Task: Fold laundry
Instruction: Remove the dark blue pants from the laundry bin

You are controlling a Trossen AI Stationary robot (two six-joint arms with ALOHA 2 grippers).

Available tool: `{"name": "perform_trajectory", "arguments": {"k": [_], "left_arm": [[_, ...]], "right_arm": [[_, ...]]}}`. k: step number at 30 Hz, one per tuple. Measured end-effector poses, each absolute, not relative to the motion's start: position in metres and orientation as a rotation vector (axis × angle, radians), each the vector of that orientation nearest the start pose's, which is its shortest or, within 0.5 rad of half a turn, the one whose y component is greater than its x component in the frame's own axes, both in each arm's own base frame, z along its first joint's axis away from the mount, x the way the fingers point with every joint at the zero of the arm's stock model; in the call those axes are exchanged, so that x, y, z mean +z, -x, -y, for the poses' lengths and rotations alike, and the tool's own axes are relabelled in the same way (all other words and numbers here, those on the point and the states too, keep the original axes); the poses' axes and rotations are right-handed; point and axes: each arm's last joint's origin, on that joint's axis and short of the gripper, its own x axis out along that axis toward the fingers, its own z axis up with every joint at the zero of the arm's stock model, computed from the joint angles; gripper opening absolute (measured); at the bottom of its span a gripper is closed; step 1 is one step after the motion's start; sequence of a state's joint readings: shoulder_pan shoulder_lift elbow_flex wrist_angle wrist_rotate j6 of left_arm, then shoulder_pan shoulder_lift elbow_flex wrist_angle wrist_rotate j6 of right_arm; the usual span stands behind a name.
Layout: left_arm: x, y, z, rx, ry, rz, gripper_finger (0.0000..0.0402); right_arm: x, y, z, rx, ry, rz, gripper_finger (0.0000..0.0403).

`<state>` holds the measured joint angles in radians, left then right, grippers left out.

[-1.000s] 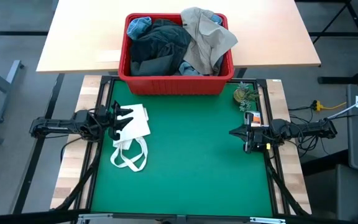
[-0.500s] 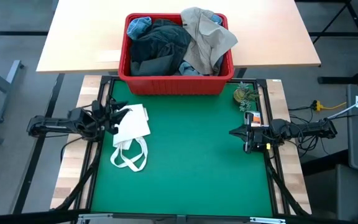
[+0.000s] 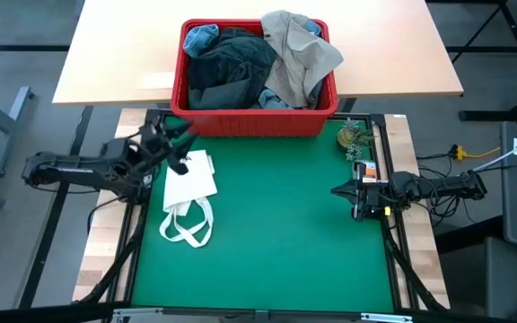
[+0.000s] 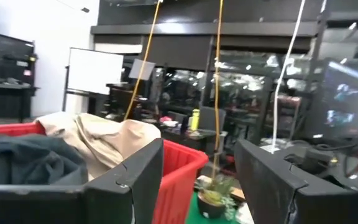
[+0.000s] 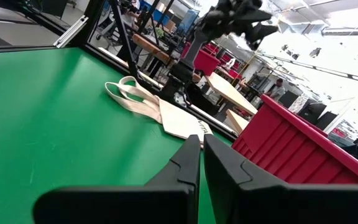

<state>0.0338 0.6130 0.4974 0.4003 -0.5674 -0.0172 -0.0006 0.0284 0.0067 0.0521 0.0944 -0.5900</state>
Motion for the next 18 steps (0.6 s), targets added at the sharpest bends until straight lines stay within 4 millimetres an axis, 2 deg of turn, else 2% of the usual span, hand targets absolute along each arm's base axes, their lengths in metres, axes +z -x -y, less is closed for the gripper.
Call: {"name": "perform_trajectory", "arguments": {"k": [5,10,14,18], "left_arm": [[0.342,-0.168,-0.033,0.661,0.067,0.223,0.0193],[0.364,-0.194,-0.054,0.75,0.041,0.111,0.0193],[0.372,-0.213,-0.077,0.834,0.069,0.039,0.0193],[0.372,-0.231,-0.104,0.868,0.068,-0.055,0.0193]], "right_arm": [[0.169,-0.099,0.003,-0.101,0.588,0.001,0.0024],[0.168,-0.099,0.003,-0.101,0.588,0.0,0.0024],[0.169,-0.099,0.003,-0.101,0.588,0.001,0.0024],[0.168,-0.099,0.003,-0.101,0.588,0.0,0.0024]]}}
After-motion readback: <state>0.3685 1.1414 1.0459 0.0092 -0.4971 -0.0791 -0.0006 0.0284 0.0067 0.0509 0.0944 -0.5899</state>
